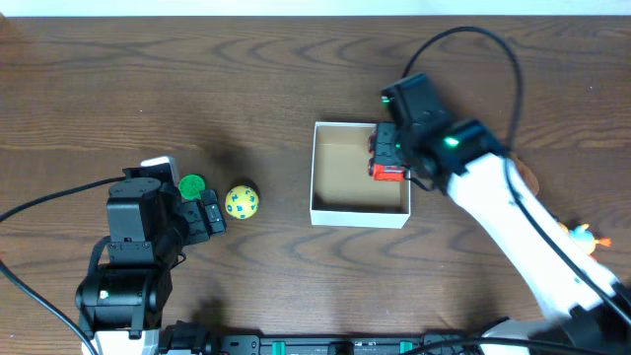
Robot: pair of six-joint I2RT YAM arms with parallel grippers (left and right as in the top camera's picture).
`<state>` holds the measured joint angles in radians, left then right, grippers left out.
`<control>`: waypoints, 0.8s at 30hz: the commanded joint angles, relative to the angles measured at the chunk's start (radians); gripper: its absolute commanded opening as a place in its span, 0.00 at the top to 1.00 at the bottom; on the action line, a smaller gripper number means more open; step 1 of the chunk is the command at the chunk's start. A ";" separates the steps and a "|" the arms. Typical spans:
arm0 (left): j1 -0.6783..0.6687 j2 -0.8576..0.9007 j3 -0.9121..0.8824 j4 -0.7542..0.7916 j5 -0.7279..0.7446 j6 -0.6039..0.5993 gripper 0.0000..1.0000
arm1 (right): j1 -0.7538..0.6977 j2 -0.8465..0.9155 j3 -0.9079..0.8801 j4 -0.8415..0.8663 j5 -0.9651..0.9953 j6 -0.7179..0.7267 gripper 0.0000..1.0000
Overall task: Pack container
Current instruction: 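Carry the red fire truck into the white box and release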
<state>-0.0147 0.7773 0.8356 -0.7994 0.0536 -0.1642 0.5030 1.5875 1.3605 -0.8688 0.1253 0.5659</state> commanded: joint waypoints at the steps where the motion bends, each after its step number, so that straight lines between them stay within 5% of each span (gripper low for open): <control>1: 0.003 -0.001 0.019 -0.004 0.007 -0.013 0.02 | -0.002 0.089 0.010 0.016 0.029 0.070 0.99; 14: 0.003 -0.001 0.019 -0.004 0.007 -0.013 0.02 | -0.090 0.309 0.010 0.097 0.028 0.011 0.86; 18: 0.003 -0.001 0.019 -0.004 0.007 -0.013 0.02 | -0.092 0.308 0.013 0.124 0.027 -0.086 0.54; 24: 0.003 -0.001 0.019 -0.004 0.007 -0.013 0.02 | -0.088 0.308 0.029 0.132 -0.003 -0.202 0.34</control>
<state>-0.0151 0.7773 0.8356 -0.8040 0.0536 -0.1642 0.4164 1.8935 1.3609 -0.7364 0.1280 0.4610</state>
